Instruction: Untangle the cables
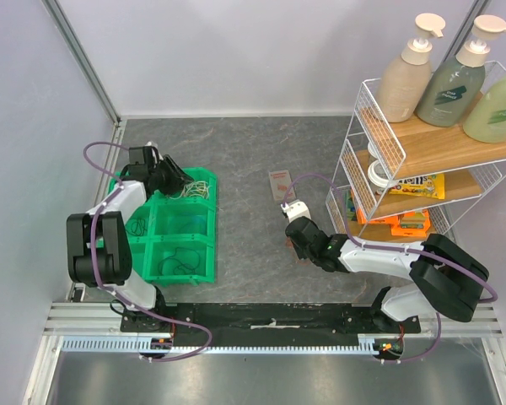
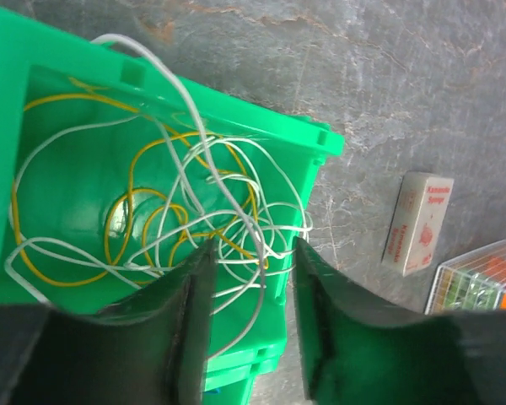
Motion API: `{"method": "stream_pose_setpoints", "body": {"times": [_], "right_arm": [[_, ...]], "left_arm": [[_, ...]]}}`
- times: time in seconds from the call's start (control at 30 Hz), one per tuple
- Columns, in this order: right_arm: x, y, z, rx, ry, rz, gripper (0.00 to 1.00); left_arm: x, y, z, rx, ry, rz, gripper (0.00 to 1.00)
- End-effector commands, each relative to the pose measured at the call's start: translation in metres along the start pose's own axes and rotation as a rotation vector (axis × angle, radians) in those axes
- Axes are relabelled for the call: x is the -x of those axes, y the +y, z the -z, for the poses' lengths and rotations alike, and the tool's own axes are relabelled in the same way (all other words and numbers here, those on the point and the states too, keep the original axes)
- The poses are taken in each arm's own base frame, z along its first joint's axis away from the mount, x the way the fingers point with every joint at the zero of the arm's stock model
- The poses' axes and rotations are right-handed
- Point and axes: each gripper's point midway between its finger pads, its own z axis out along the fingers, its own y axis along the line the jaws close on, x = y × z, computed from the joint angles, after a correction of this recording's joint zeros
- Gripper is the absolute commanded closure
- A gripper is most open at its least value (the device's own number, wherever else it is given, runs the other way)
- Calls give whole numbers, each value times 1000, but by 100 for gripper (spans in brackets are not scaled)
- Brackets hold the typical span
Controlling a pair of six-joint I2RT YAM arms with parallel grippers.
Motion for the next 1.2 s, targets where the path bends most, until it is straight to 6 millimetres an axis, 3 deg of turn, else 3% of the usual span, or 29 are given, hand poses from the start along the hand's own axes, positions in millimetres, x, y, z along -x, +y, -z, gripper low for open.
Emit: {"method": "stream_pose_setpoints", "body": {"times": [0.0, 0.07, 0.13, 0.27, 0.43, 0.6, 0.7, 0.8, 1.0, 1.17], "right_arm": [[10, 2, 2, 14, -37, -17, 98], [10, 2, 2, 17, -35, -13, 98], [11, 3, 2, 18, -36, -14, 98], [13, 10, 6, 72, -47, -2, 98], [29, 50, 26, 338, -141, 30, 96], [47, 81, 54, 548, -216, 17, 96], [57, 98, 66, 652, -226, 28, 96], [65, 107, 75, 710, -233, 24, 97], [83, 123, 108, 858, -283, 15, 98], [96, 135, 138, 988, -333, 2, 98]], "left_arm": [[20, -37, 27, -118, -85, -57, 37], [20, -44, 40, -144, -106, -87, 19], [20, -49, 53, -160, -118, -119, 11], [8, -68, 79, -254, -116, -177, 10], [-36, -102, 111, -486, -57, -278, 17], [-148, -152, 137, -788, 162, -510, 13], [-209, -167, 153, -883, 232, -638, 12], [-233, -163, 156, -880, 207, -695, 13], [-254, -148, 154, -847, 192, -811, 16], [-271, -134, 140, -733, 255, -834, 15]]}}
